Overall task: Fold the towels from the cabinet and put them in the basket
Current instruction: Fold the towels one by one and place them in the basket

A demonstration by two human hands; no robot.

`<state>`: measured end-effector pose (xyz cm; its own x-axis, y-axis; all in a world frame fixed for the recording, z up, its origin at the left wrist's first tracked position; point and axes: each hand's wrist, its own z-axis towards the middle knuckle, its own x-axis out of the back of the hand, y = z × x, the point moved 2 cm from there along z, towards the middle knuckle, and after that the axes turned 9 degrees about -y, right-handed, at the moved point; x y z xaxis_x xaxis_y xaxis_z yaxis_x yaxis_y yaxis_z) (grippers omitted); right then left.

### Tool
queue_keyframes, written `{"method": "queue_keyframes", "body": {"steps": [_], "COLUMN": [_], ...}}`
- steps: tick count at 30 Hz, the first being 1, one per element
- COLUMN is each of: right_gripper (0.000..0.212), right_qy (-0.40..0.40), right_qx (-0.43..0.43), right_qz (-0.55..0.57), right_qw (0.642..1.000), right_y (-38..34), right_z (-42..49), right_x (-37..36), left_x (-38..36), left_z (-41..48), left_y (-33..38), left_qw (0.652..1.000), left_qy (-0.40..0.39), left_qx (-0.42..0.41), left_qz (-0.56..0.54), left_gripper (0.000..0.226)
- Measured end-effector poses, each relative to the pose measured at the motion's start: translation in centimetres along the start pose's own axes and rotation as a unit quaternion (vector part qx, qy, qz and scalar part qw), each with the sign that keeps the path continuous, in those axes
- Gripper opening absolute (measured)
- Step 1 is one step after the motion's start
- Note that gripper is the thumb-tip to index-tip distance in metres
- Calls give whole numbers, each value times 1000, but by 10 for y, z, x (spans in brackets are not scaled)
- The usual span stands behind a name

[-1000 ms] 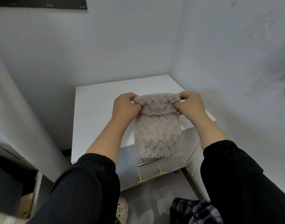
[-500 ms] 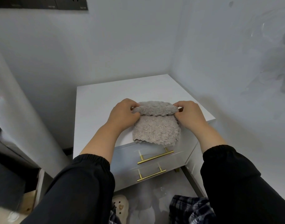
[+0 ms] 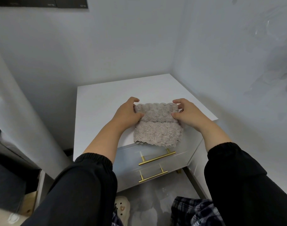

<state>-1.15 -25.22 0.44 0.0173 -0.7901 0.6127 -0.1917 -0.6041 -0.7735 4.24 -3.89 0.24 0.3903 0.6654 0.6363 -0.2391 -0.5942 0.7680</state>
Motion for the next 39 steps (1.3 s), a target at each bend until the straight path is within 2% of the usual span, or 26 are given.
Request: {"method": "queue_keyframes", "body": {"steps": [2,5,9,14,19,22,25,27,33,35,37,39], "right_gripper": [46,28,24,22,19,22,34,34,22,29,56,65], "right_qy": [19,57,139,189,137,120,126,119,110,79,16,-28], "right_qx": [5,25,73,88,78,84,98,92,46,38,21,13], "right_qz": [17,49,20,-16,-53,-40,-61,-60,-88,-70,-36,-26], "right_qw": [1000,997,987,978,986,988,985,987,989,994,999,999], "right_y": [-1,-6,-14,-14,-11,-11,-12,-12,-7,-6,-4,-3], "right_z": [2,0,0,-4,-11,-16,-21,-23,-21,-23,-25,-25], "right_x": [2,2,0,-5,-4,-3,-1,0,0,-2,-4,-4], "left_x": [2,5,6,5,6,9,9,7,3,1,0,-2], "left_z": [1,0,2,1,-8,-10,-12,-11,-11,-11,-12,-12], "left_y": [2,7,11,12,11,11,13,13,13,9,4,2], "left_qw": [1000,998,987,985,988,988,988,988,987,991,997,998], "left_qy": [-10,32,142,157,130,124,107,92,73,46,-1,-37], "left_qx": [-1,-21,-29,-55,-71,-67,-67,-66,-65,-43,-6,16], "left_qz": [14,55,74,49,41,62,89,106,129,121,82,53], "left_gripper": [43,13,21,27,10,27,35,41,26,44,71,83]}}
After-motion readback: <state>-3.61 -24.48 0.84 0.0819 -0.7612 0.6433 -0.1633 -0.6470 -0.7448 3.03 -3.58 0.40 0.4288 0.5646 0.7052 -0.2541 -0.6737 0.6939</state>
